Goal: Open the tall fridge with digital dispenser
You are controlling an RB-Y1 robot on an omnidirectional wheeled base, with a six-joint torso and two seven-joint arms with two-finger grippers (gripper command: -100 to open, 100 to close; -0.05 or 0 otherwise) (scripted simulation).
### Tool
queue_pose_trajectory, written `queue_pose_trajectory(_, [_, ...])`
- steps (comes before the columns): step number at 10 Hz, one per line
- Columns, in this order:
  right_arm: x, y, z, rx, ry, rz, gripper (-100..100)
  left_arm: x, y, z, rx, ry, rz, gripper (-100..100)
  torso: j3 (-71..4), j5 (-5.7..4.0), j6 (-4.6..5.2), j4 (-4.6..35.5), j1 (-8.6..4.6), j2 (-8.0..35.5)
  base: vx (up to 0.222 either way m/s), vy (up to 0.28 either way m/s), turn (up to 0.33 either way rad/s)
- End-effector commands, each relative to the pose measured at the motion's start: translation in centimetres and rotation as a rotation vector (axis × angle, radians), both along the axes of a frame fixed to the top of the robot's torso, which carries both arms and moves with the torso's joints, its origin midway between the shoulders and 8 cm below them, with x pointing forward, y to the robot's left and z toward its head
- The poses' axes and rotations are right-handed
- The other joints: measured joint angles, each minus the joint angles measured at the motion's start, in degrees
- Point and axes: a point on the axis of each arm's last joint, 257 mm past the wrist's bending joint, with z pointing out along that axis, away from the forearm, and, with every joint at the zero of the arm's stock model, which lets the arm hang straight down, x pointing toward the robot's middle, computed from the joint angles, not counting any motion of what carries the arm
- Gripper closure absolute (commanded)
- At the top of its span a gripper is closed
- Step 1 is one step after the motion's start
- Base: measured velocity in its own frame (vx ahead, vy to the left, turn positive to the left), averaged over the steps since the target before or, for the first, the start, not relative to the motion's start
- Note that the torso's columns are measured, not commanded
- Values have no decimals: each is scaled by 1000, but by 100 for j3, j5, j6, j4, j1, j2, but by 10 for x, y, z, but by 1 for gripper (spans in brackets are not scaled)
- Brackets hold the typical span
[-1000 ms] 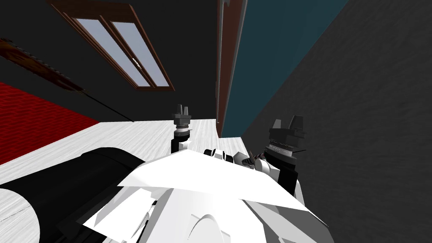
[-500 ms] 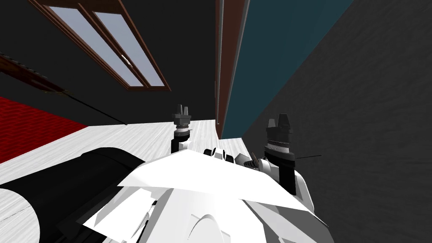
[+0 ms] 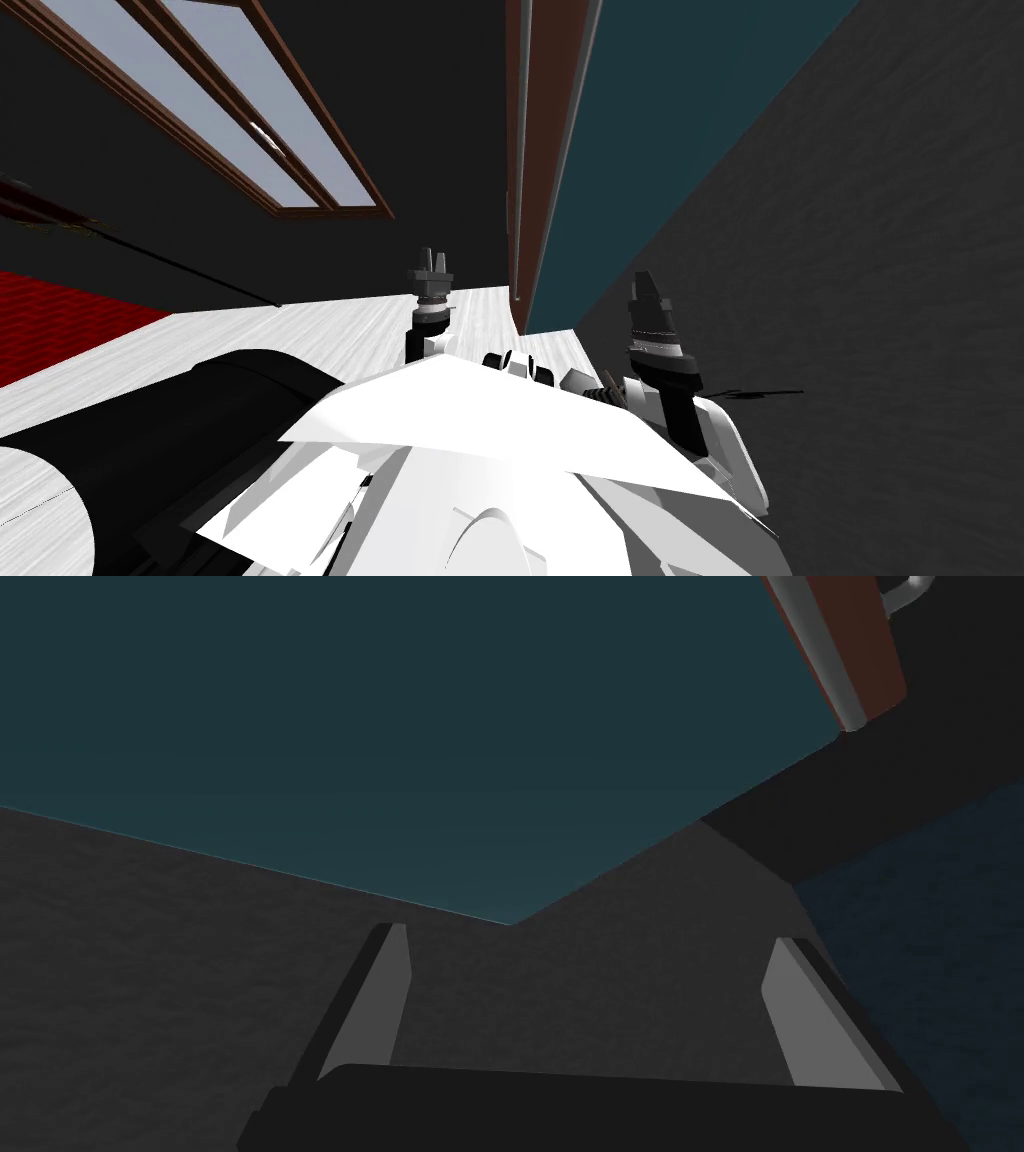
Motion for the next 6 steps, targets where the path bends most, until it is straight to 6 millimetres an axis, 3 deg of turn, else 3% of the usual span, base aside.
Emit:
queue_pose_trajectory(1, [6, 3, -7, -109, 15, -22, -100, 0, 0, 0, 0, 0, 0, 0, 0, -1, 1, 0, 1, -1, 80, 67, -43])
queue_pose_trajectory(6, [20, 4, -21, -374, 36, -80, -100, 0, 0, 0, 0, 0, 0, 0, -1, 0, 0, -1, 1, -2, 97, 78, -74])
